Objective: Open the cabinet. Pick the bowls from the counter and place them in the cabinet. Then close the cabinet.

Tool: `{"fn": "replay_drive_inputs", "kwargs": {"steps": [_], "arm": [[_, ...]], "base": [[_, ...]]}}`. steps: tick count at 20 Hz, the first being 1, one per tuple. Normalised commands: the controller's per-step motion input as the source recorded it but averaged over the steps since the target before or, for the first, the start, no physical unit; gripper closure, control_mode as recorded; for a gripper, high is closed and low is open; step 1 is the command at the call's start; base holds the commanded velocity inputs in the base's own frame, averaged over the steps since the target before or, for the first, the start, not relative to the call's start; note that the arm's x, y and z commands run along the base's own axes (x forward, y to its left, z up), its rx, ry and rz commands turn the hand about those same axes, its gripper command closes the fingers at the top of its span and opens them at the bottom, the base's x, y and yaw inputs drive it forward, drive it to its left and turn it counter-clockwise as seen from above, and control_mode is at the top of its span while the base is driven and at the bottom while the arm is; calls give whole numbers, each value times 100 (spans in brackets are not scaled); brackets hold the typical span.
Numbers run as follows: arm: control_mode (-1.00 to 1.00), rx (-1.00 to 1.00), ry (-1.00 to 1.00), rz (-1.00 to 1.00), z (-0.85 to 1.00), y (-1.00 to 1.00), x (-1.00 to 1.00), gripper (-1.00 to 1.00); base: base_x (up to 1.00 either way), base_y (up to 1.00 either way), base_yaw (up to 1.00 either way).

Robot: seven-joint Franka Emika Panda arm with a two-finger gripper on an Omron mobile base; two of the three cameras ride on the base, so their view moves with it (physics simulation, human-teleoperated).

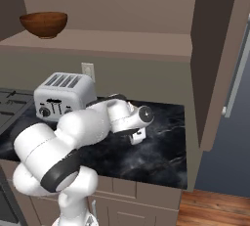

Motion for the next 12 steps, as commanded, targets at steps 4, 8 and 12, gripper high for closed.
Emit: {"fn": "replay_drive_inputs", "kwargs": {"steps": [4, 8, 12], "arm": [[-100, 0, 0, 0, -21, 0, 16, -100], [-100, 0, 0, 0, -21, 0, 14, -100], [-100, 0, 0, 0, -15, 0, 4, -100]], "base": [[0, 0, 0], [0, 0, 0], [0, 0, 0]]}}
